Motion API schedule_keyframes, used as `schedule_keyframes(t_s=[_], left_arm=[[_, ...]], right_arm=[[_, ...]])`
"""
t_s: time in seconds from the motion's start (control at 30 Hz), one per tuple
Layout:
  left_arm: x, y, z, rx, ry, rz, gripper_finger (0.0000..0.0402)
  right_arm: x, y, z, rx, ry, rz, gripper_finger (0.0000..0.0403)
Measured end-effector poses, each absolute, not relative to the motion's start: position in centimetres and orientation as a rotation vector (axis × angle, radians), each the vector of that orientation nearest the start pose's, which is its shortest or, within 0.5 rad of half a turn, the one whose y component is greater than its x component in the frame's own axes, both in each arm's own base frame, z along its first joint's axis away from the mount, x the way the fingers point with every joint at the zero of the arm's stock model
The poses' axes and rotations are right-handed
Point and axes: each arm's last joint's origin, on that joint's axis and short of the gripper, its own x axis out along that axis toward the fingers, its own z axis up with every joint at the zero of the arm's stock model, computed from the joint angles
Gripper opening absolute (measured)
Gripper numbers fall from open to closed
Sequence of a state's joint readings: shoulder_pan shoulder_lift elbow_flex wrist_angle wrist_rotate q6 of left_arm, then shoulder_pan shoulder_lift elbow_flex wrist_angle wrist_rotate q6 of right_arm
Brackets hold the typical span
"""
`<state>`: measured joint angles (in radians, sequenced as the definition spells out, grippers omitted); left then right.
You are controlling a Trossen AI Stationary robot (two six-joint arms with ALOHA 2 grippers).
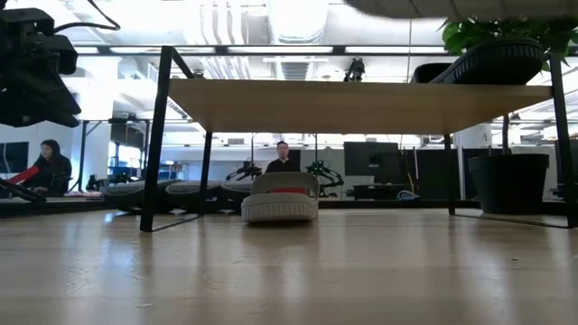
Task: Pick and place slides into the shelf
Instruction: Put the gray slipper under the shelf
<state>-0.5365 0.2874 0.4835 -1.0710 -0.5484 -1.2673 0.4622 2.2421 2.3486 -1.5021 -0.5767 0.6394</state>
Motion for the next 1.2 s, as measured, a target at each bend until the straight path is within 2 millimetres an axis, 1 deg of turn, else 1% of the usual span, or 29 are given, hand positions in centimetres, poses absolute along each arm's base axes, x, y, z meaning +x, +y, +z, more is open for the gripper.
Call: schedule_keyframes(t_s=[0.13,0.23,0.33,0.43,0.53,0.6,0.7,0.93,1.07,1.2], left_arm=[[5.5,-1.5,21.4,-0.756,0.607,0.460,0.0105],[5.5,-1.5,21.4,-0.756,0.606,0.460,0.0105],[5.5,-1.5,21.4,-0.757,0.604,0.461,0.0105],[5.5,-1.5,21.4,-0.756,0.604,0.462,0.0105],[5.5,-1.5,21.4,-0.755,0.605,0.463,0.0105],[5.5,-1.5,21.4,-0.753,0.607,0.465,0.0105],[5.6,-1.6,21.4,-0.748,0.612,0.468,0.0105],[5.8,-1.7,21.3,-0.733,0.626,0.480,0.0105],[5.9,-1.8,21.2,-0.722,0.636,0.487,0.0105],[6.1,-1.9,21.1,-0.710,0.647,0.496,0.0105]], right_arm=[[38.8,21.3,27.8,0.459,1.773,0.416,0.0009],[39.6,21.8,25.7,0.431,1.798,0.534,0.0009],[40.2,22.1,23.4,0.374,1.819,0.599,0.0009],[40.7,22.3,21.3,0.344,1.855,0.589,0.0009],[40.9,22.3,20.3,0.304,1.868,0.499,0.0011],[40.9,22.2,20.0,0.290,1.877,0.433,0.0020],[40.9,22.1,19.7,0.278,1.882,0.412,0.0047],[40.5,22.7,19.5,0.246,1.888,0.405,0.0132],[40.0,23.2,20.5,0.239,1.867,0.407,0.0169],[39.3,23.7,22.0,0.201,1.820,0.328,0.0188]])
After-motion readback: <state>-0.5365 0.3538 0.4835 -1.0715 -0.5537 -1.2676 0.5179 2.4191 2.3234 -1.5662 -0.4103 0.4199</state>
